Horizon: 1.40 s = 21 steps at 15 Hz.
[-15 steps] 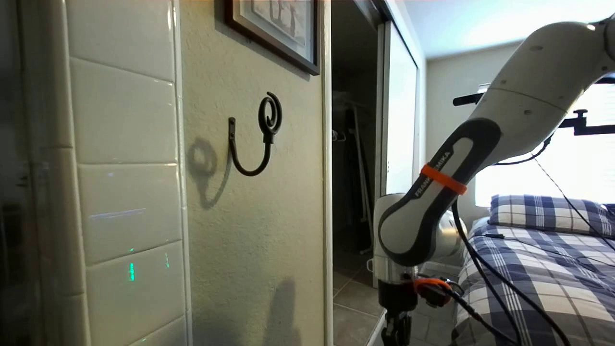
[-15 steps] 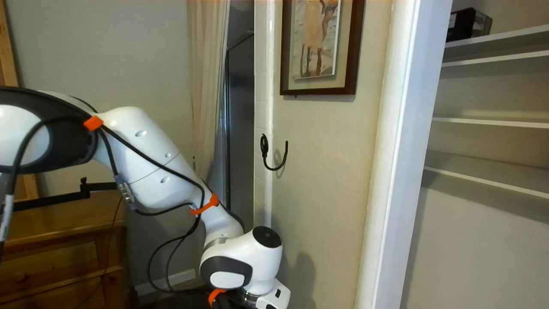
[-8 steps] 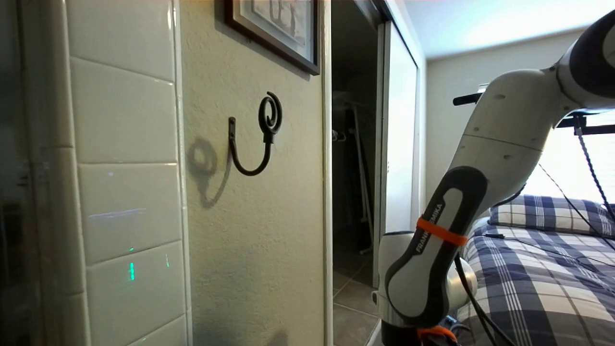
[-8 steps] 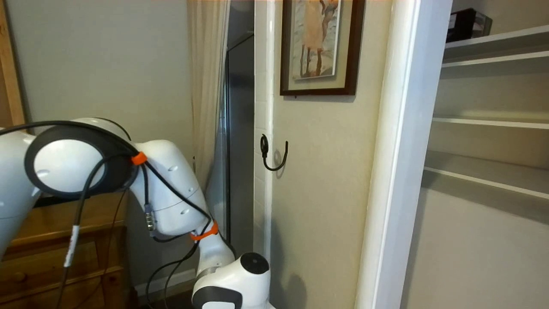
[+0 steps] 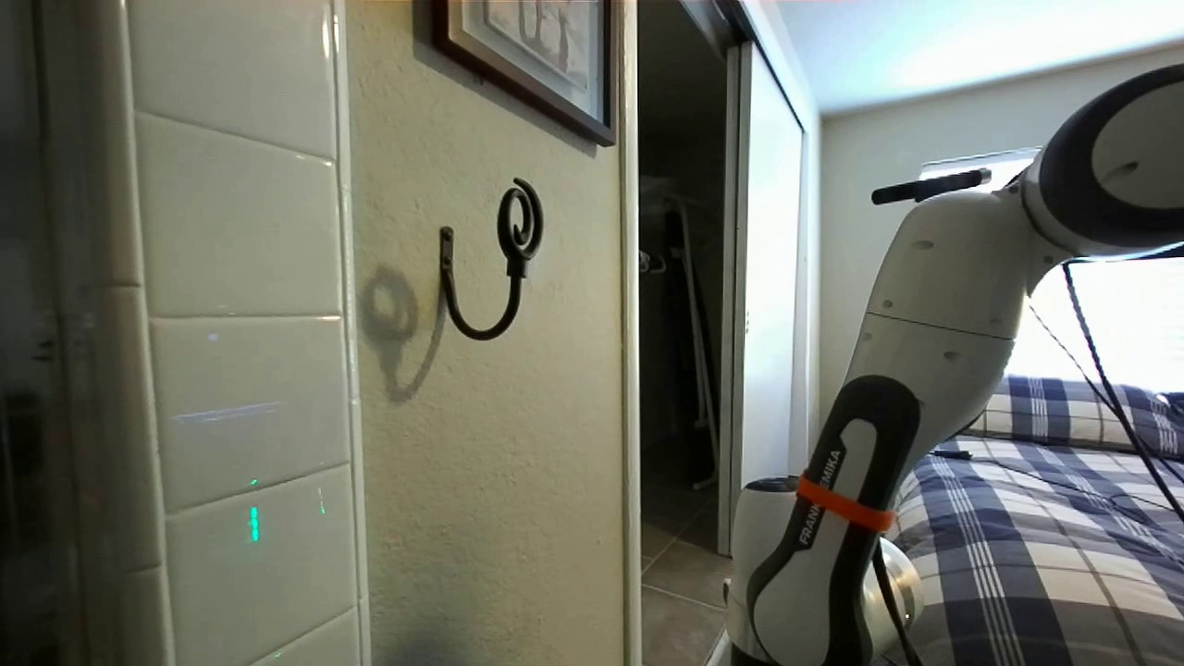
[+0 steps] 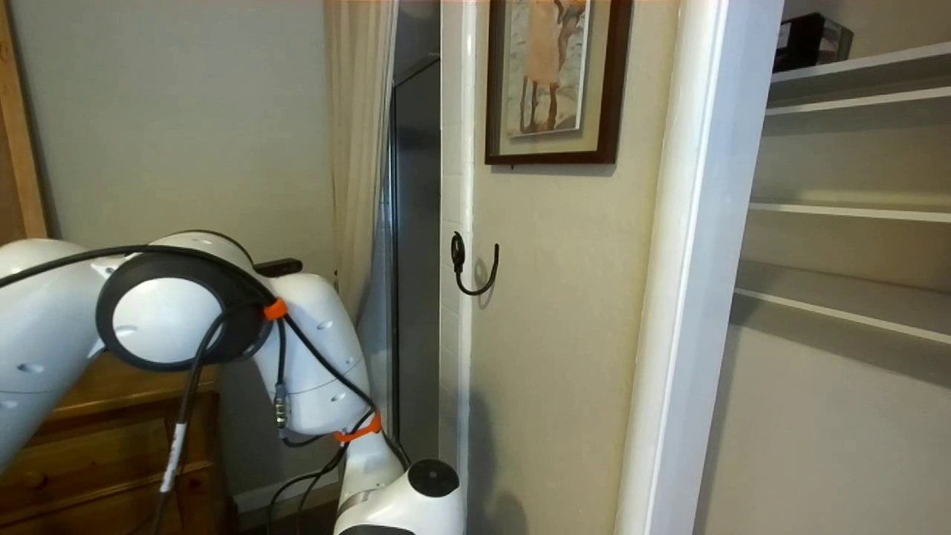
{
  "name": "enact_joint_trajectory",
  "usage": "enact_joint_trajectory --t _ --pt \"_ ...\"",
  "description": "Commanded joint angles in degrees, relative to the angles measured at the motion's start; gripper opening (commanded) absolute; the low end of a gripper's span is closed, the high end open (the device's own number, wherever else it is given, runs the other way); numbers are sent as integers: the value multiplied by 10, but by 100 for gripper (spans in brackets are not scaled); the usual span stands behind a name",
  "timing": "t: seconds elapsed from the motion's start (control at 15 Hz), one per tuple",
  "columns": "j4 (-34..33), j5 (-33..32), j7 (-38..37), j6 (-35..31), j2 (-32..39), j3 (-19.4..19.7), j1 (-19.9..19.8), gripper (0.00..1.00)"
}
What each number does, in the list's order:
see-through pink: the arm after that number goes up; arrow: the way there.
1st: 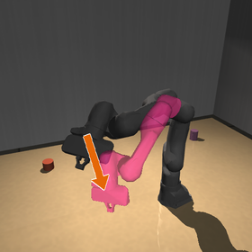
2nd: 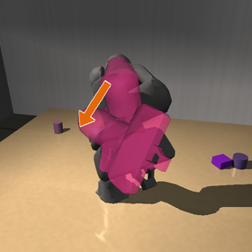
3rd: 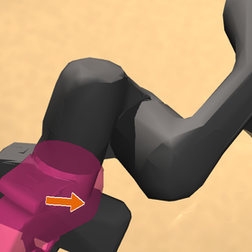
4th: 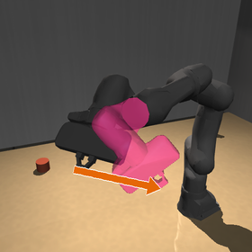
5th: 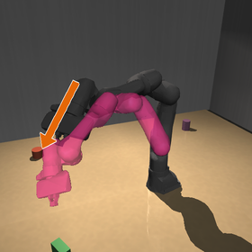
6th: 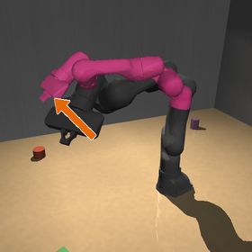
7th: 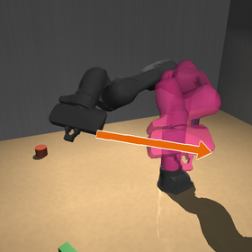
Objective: Remove the towel from the hook
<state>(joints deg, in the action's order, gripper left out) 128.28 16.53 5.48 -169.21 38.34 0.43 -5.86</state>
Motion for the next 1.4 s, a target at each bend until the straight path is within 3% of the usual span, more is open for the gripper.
enact_joint_trajectory --t 0.0,0.27,0.6,1.0,1.33 --pt "-33 -26 -44 -24 13 0 -1 36" --pt "-54 -29 -50 -32 -4 -11 -12 63" --pt "-48 -83 -27 18 -69 7 -3 98" --pt "-28 -142 72 125 -202 -3 -27 100" --pt "-8 -128 223 192 -320 -10 -46 100"
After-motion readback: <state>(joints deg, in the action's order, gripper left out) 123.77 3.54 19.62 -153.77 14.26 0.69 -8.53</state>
